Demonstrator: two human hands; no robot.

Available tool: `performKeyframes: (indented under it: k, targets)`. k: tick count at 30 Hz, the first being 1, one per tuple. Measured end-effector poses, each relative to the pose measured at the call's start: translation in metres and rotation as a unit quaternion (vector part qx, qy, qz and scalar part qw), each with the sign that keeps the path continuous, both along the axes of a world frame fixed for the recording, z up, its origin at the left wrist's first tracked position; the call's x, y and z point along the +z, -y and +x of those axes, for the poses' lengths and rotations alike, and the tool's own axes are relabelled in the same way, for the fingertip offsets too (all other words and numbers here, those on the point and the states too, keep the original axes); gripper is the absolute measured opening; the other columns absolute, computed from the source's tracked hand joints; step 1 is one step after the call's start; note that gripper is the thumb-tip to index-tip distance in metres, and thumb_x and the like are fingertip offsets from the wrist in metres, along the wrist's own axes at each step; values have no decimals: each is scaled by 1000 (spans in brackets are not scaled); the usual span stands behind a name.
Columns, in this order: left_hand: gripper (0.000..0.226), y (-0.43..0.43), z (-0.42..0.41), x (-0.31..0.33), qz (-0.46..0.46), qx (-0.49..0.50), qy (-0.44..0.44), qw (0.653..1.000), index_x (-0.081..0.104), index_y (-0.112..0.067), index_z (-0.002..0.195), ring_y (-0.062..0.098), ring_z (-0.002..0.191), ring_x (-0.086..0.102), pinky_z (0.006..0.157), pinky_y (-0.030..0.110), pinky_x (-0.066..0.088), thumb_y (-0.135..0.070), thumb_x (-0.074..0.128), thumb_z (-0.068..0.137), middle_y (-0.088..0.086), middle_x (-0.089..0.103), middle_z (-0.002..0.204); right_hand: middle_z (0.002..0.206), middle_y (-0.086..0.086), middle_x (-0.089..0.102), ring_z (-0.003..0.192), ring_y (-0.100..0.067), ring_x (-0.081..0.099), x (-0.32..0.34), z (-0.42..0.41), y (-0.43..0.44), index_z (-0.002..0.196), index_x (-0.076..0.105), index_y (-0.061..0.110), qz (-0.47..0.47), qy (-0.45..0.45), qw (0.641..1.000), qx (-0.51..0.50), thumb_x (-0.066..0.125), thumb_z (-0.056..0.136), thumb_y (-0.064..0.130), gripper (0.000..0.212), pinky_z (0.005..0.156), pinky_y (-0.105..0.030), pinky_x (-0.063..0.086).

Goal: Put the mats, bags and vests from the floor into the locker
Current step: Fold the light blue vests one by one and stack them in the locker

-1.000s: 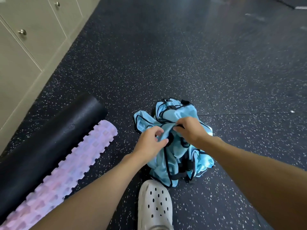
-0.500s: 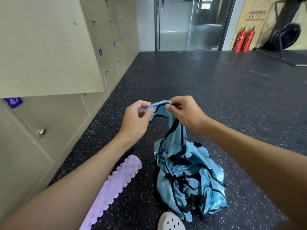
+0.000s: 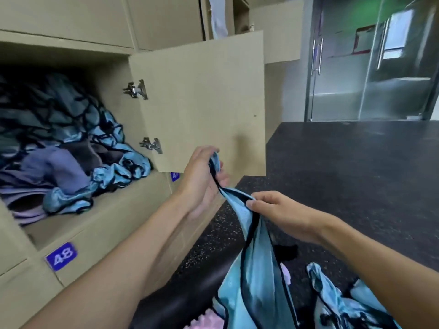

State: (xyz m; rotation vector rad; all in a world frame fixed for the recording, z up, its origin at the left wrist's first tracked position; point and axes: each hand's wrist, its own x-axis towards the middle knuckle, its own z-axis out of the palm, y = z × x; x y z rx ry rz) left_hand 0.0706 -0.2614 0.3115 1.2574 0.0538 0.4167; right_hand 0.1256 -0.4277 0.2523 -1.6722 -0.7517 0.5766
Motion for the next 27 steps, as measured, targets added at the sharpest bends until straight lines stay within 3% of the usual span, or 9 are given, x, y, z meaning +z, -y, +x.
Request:
performKeyframes:
  k: [2, 4, 8, 13, 17, 20, 23, 25, 27]
  targets:
    - [6, -20, -16, 3, 111, 21, -16, 993, 49, -17, 95, 10, 50, 36, 54, 28, 32, -18, 53, 99, -6, 41, 67, 94, -21, 59, 77, -25, 61, 13, -17, -23, 108, 58, -8, 45, -118, 990, 67, 41, 104, 21, 34, 62, -27, 49]
    - [4, -37, -33, 9, 269, 54, -13, 962, 55, -22, 95, 7, 53, 40, 61, 28, 38, -22, 58, 97, -18, 44, 61, 79, -15, 63, 83, -31, 64, 23, -32, -42, 105, 62, 0, 86, -170, 969, 155, 40, 103, 24, 33, 74, -34, 52]
    - [17, -69, -66, 21, 491, 61, -14, 869, 60, -33, 106, 8, 72, 55, 77, 30, 44, -44, 50, 98, -14, 59, 80, 57, -1, 38, 52, -19, 50, 21, -47, -66, 100, 50, 2, 105, -123, 966, 201, 68, 87, 20, 28, 83, -49, 35]
    - [68, -106, -91, 3, 668, 63, -92, 736, 57, -40, 127, 6, 111, 59, 99, 35, 47, -80, 34, 78, -12, 66, 118, 74, -9, 58, 67, -20, 59, 21, -42, -68, 119, 51, -8, 64, -77, 974, 203, 65, 82, 6, 43, 75, -39, 44]
    - [74, -113, -96, -22, 585, 64, -104, 801, 68, -17, 95, 10, 68, 50, 67, 35, 41, -82, 37, 77, 0, 56, 73, 75, -10, 61, 68, -20, 58, 19, -46, -80, 106, 62, 2, 121, -61, 983, 128, 68, 84, 3, 24, 65, -31, 47]
    - [79, -102, -93, -33, 476, 84, -77, 872, 58, -2, 83, 9, 60, 34, 56, 26, 29, -80, 47, 77, -7, 36, 64, 71, -8, 65, 67, -18, 56, 12, -57, -97, 91, 67, 5, 124, 36, 990, 64, 66, 88, 2, 4, 67, -31, 44]
    - [44, -86, -86, -29, 367, 110, -43, 923, 55, -7, 73, 5, 50, 37, 47, 16, 31, -46, 70, 86, -11, 42, 55, 69, -3, 65, 68, -15, 54, 6, -67, -112, 79, 66, 3, 116, 112, 987, 14, 68, 86, 7, 8, 72, -33, 42]
    - [29, -83, -80, -26, 323, 134, -20, 937, 53, -7, 71, 9, 47, 43, 44, 18, 36, -19, 73, 88, -1, 50, 57, 70, -8, 67, 67, -14, 56, 6, -73, -119, 87, 65, 7, 120, 113, 986, -9, 67, 87, 6, 3, 72, -34, 45]
    - [30, -82, -77, -26, 305, 163, 1, 938, 49, -9, 68, 11, 46, 42, 42, 21, 36, -8, 70, 89, 6, 50, 59, 74, -11, 70, 68, -16, 61, 6, -77, -124, 105, 58, 17, 103, 71, 992, -10, 69, 85, 7, 25, 75, -34, 49]
